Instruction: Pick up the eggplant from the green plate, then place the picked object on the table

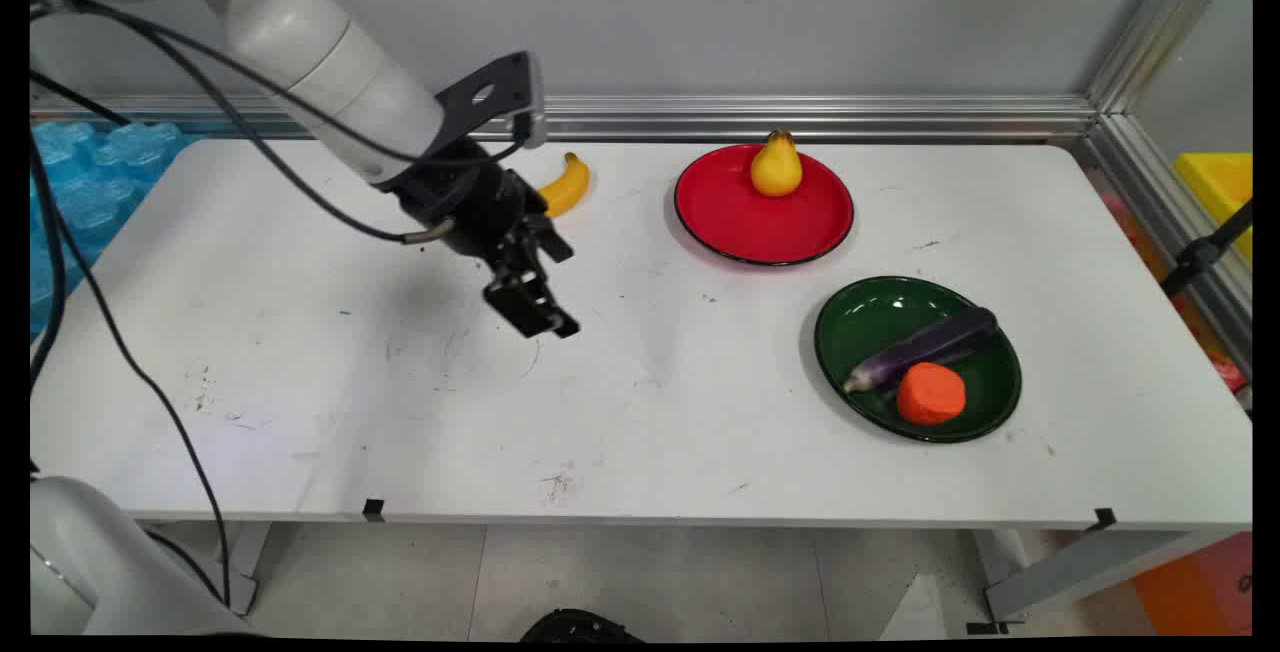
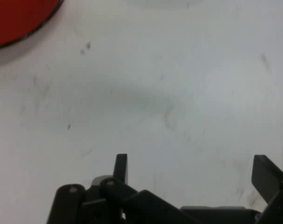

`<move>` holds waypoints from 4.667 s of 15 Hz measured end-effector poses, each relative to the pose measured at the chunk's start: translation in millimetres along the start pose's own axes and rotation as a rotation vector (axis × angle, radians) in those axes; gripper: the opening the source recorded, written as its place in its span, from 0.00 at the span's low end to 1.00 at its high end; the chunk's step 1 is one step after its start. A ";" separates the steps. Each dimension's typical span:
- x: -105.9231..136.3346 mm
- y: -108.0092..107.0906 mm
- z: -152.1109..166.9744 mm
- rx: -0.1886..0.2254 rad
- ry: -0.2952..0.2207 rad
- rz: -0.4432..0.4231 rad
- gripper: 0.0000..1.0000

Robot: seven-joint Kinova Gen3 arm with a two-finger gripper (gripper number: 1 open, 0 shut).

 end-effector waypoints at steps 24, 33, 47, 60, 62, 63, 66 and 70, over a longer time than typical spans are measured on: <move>236.8 -1.3 141.9 0.004 0.196 -0.171 1.00; 276.8 1.1 237.4 -0.007 0.140 -0.162 1.00; 298.3 4.6 324.2 0.005 0.050 -0.196 0.00; 294.2 4.4 277.4 0.024 0.073 -0.164 0.00; 293.2 3.0 256.3 0.034 0.080 -0.138 0.00; 292.0 2.3 246.3 0.039 0.082 -0.125 0.00; 279.3 -1.8 210.4 0.053 0.078 -0.084 0.00; 249.2 -7.7 169.1 0.054 0.059 -0.028 0.00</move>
